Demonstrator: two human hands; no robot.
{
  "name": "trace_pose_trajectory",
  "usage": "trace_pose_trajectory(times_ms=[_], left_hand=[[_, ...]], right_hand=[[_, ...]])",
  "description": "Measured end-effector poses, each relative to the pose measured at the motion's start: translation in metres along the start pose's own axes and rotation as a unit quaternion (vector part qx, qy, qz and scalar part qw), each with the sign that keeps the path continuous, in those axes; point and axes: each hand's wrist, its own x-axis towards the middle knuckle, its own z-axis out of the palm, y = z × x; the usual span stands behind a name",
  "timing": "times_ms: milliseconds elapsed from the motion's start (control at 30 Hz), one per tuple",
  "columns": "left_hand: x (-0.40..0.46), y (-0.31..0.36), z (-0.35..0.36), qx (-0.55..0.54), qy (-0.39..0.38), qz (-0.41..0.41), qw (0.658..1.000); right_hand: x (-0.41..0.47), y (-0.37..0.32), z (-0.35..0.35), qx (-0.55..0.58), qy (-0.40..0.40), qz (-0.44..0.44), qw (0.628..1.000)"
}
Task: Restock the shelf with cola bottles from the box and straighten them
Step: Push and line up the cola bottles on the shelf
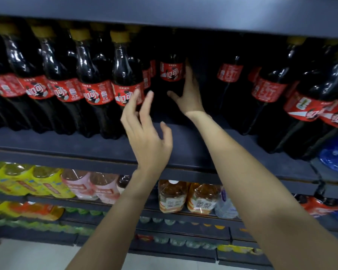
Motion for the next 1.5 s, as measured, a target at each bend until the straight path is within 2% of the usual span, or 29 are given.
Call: trace_pose_trajectory(times_ms=[133, 233, 333, 433, 567, 600, 700, 833, 967, 1067, 1167, 1333, 1400, 1500], left_hand=[[0.000, 0.018, 0.032, -0.125, -0.033, 0.010, 0.992], [0.017, 0.023, 0.073, -0.246, -0.113, -0.070, 0.960], [0.042, 0.033, 0.127, -0.330, -0.232, -0.194, 0.894], [0.058, 0.032, 0.174, -0.321, -0.322, -0.227, 0.861], [0.061, 0.035, 0.198, -0.299, -0.418, -0.206, 0.833], [0.060, 0.033, 0.202, -0.294, -0.416, -0.194, 0.838], [0.054, 0.027, 0.200, -0.251, -0.360, -0.142, 0.887], [0.041, 0.030, 0.178, -0.167, -0.277, -0.141, 0.936], [0.023, 0.035, 0.136, -0.139, -0.196, -0.142, 0.960], [0.016, 0.026, 0.106, -0.079, -0.137, -0.129, 0.979], [0.019, 0.019, 0.085, -0.005, -0.121, -0.157, 0.980], [0.028, 0.014, 0.076, 0.029, -0.117, -0.234, 0.965], [0.031, 0.015, 0.075, 0.032, -0.125, -0.255, 0.958], [0.033, 0.015, 0.069, 0.026, -0.156, -0.255, 0.954]], right_hand=[[-0.026, 0.010, -0.041, -0.039, -0.040, -0.004, 0.998], [-0.065, 0.023, -0.083, -0.036, 0.064, -0.034, 0.997], [-0.094, 0.032, -0.113, -0.067, 0.192, 0.007, 0.979], [-0.112, 0.032, -0.122, -0.144, 0.256, -0.007, 0.956], [-0.128, 0.035, -0.118, -0.203, 0.257, -0.035, 0.944], [-0.132, 0.035, -0.119, -0.207, 0.271, -0.042, 0.939], [-0.141, 0.038, -0.131, -0.228, 0.355, -0.057, 0.905], [-0.140, 0.041, -0.157, -0.225, 0.432, 0.003, 0.873], [-0.132, 0.034, -0.172, -0.239, 0.404, 0.059, 0.881], [-0.125, 0.027, -0.183, -0.320, 0.394, 0.076, 0.858], [-0.116, 0.022, -0.196, -0.365, 0.374, 0.082, 0.849], [-0.117, 0.016, -0.204, -0.375, 0.324, 0.078, 0.865], [-0.121, 0.011, -0.204, -0.357, 0.312, 0.057, 0.879], [-0.133, -0.004, -0.199, -0.290, 0.262, 0.053, 0.919]])
